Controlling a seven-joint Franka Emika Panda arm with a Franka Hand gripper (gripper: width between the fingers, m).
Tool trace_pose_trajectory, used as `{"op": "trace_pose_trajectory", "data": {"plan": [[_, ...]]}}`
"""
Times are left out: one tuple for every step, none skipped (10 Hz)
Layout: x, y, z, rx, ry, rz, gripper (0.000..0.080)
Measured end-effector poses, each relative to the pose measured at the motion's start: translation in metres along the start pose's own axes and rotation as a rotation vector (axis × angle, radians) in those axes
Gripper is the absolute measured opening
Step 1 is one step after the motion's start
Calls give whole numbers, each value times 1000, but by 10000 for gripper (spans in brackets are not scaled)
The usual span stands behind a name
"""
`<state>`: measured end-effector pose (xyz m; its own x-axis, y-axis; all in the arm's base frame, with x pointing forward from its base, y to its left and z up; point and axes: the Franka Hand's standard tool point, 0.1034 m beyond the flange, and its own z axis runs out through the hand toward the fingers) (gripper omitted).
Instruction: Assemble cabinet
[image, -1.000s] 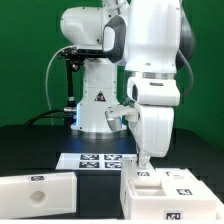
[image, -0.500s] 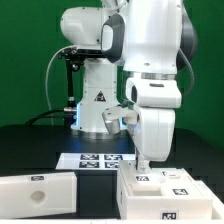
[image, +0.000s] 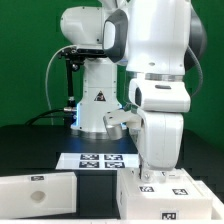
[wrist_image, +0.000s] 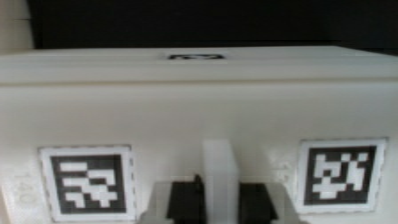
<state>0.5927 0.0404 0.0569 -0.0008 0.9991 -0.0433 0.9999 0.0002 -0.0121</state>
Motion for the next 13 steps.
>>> {"op": "trace_pose_trajectory", "data": {"plan": [[0, 0, 0, 23, -5, -6, 64], [-1, 0, 0, 30, -8, -14, 64], [-1, -1, 0, 30, -8, -12, 64], [-1, -1, 0, 30, -8, -12, 64], [-1, -1, 1, 32, -8, -12, 163], [-1, -1, -1, 31, -9, -12, 163], [-2, 1, -9, 26, -14, -15, 339], [-2, 3, -20, 17, -18, -16, 541], [-2, 0, -28, 7, -20, -14, 541], [-3, -6, -31, -1, -19, -6, 675], [-3, -6, -28, 5, -18, -5, 774], [-3, -7, -27, 6, -18, -5, 774], [-3, -7, -26, 7, -18, -5, 794]]}}
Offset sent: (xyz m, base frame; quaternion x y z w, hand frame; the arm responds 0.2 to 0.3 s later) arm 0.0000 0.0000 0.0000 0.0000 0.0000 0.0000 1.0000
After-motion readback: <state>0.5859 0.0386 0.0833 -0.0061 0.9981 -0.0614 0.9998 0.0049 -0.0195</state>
